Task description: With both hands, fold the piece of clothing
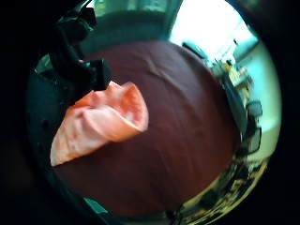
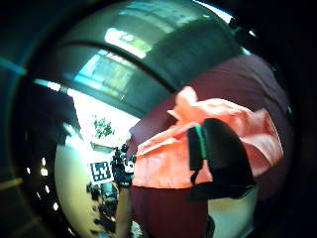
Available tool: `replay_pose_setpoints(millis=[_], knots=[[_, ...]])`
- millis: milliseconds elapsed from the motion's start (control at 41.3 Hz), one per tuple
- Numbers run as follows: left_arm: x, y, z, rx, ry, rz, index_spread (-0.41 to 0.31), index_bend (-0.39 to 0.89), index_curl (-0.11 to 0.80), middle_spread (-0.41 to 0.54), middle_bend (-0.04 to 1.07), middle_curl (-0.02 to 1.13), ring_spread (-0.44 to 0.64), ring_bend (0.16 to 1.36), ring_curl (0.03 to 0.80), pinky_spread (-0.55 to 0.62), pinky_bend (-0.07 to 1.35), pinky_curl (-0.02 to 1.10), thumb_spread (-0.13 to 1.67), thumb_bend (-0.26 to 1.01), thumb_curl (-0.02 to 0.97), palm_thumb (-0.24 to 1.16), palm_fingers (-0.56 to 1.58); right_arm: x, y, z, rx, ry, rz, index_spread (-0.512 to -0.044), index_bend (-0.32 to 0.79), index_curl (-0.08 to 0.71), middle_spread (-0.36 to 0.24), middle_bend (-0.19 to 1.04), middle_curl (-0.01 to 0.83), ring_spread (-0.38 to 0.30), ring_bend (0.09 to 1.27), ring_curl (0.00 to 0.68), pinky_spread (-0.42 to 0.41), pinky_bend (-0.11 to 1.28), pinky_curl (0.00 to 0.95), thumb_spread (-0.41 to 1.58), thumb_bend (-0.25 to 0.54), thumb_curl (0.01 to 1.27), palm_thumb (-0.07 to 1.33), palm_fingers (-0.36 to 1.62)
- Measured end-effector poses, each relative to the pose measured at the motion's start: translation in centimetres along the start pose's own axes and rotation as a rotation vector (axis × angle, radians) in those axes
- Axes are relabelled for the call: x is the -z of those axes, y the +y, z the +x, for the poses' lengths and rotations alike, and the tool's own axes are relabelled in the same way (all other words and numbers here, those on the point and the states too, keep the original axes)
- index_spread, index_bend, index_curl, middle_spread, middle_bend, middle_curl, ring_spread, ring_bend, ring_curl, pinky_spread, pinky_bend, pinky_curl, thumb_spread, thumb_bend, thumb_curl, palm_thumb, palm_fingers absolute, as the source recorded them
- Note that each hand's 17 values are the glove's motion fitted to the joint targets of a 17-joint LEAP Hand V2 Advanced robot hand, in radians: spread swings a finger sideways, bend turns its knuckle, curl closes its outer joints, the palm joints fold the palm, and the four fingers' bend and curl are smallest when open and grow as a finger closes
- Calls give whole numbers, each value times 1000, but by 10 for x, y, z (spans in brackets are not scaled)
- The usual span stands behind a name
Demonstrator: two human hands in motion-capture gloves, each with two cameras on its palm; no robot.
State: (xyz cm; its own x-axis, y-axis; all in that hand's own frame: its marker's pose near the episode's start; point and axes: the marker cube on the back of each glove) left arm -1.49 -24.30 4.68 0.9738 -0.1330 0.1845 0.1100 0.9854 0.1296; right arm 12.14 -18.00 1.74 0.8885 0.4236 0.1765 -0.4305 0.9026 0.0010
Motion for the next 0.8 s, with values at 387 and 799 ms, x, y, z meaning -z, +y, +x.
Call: replay_pose_setpoints(millis=[387,799], knots=[[-72,26,15,-21,35,-199,-175,217,340,-121,194,442,-14,494,382,164,412,315,1399,-41,245,485,474,-54,-7,88,-277,-358,-106,-285,-44,132,58,113,316,-84,838,466,-68,980,452,1168,-25,323,565,619],[-71,21,15,-45,177,-280,-158,193,402,-30,158,377,169,423,341,298,409,330,1517,-11,181,249,366,-46,-2,62,-414,-648,-80,-227,92,215,-27,192,318,-196,766,431,-268,841,378,1034,112,449,1000,991]])
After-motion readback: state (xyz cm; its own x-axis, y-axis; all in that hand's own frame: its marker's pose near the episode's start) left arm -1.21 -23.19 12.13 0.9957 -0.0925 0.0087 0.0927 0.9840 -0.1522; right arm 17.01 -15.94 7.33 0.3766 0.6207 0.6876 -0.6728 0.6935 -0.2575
